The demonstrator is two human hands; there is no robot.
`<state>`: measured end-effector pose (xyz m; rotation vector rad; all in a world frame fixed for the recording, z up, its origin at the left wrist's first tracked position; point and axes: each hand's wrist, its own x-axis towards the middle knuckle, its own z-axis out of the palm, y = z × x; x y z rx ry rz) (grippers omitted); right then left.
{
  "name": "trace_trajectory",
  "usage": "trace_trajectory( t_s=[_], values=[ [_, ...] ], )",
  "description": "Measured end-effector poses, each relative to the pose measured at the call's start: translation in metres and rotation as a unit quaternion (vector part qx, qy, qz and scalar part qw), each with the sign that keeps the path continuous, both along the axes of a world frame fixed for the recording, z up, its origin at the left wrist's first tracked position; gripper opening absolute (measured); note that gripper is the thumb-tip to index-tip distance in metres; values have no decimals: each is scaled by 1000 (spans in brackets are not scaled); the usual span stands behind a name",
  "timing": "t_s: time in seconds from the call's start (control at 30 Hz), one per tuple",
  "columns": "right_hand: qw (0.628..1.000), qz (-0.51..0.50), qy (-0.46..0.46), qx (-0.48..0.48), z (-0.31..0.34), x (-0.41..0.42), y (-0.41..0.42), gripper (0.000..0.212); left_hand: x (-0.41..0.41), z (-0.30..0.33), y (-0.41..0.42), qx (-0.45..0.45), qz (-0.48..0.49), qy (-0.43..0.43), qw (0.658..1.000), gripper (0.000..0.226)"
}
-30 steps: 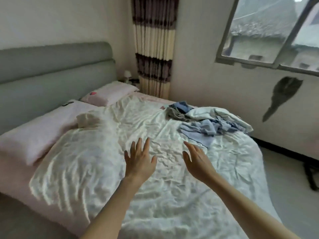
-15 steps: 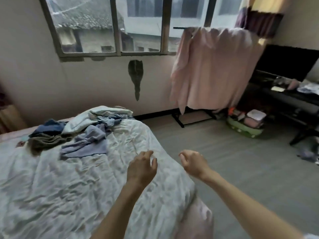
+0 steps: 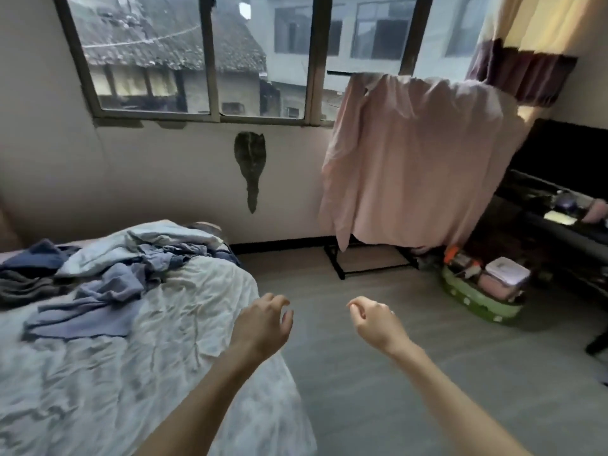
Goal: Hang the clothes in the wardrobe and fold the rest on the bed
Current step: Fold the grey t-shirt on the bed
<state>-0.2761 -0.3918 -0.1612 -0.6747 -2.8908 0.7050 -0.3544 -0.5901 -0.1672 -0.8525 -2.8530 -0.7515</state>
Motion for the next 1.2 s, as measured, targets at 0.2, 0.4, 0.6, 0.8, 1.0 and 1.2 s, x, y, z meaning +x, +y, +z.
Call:
trace_trajectory(
  t_s=[0.2, 0.4, 0.6, 0.8, 1.0, 1.2],
  values=[
    [993, 86, -83, -7, -7, -53, 137, 29, -59, 2, 151, 12, 44, -32, 998, 34],
    [992, 48, -114, -14, -22, -56, 240, 31, -71, -21, 271, 6, -32, -70, 997, 34],
    [989, 68, -130, -25, -31, -89, 263, 30, -100, -35, 265, 31, -5, -103, 994, 32],
    [984, 151, -94, -28, -10, -175, 243, 30, -172, -18, 225, 55, 92, -94, 990, 30],
    [971, 229, -67, -30, -8, -322, 207, 30, -286, -16, 200, 77, 144, -96, 982, 30],
    [939, 328, -95, -29, -20, -486, 132, 32, -407, -30, 116, 101, 246, -106, 958, 25]
  ],
)
